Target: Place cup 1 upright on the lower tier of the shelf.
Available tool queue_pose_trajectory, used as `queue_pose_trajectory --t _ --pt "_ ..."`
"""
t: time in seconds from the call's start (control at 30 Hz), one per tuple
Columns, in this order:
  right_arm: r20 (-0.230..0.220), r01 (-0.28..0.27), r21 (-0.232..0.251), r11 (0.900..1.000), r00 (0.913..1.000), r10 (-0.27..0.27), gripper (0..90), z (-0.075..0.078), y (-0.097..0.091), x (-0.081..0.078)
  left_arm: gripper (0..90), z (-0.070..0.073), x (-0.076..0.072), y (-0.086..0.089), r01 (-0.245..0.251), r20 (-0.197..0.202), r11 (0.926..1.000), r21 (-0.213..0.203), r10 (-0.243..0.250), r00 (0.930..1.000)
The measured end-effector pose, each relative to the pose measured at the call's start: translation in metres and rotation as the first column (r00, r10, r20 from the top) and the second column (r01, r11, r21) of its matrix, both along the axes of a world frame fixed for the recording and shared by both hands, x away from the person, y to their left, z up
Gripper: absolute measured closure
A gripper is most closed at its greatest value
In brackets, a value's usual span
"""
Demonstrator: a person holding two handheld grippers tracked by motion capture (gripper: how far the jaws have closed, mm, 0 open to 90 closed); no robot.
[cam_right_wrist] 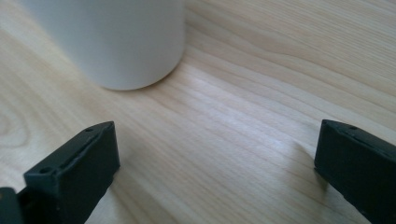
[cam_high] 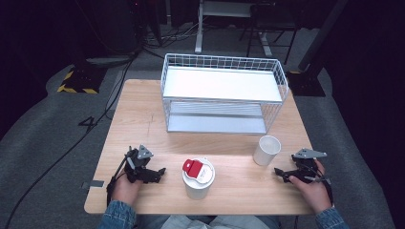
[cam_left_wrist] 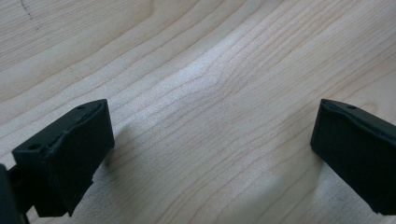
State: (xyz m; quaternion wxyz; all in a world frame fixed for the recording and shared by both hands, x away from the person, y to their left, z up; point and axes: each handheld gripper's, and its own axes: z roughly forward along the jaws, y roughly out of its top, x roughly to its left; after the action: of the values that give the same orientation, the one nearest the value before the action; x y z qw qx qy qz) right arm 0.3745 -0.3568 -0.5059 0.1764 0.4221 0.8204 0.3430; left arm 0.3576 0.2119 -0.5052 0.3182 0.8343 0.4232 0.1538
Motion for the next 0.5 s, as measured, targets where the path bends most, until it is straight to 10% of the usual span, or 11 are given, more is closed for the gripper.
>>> queue_pose_trajectory --t 0.5 --pt "-0.047 0.02 0.054 0.9983 0.9987 -0.018 7.1 0.011 -0.012 -0.007 0.0 0.0 0.004 -0.001 -0.002 0.001 1.0 -0.007 0.002 1.0"
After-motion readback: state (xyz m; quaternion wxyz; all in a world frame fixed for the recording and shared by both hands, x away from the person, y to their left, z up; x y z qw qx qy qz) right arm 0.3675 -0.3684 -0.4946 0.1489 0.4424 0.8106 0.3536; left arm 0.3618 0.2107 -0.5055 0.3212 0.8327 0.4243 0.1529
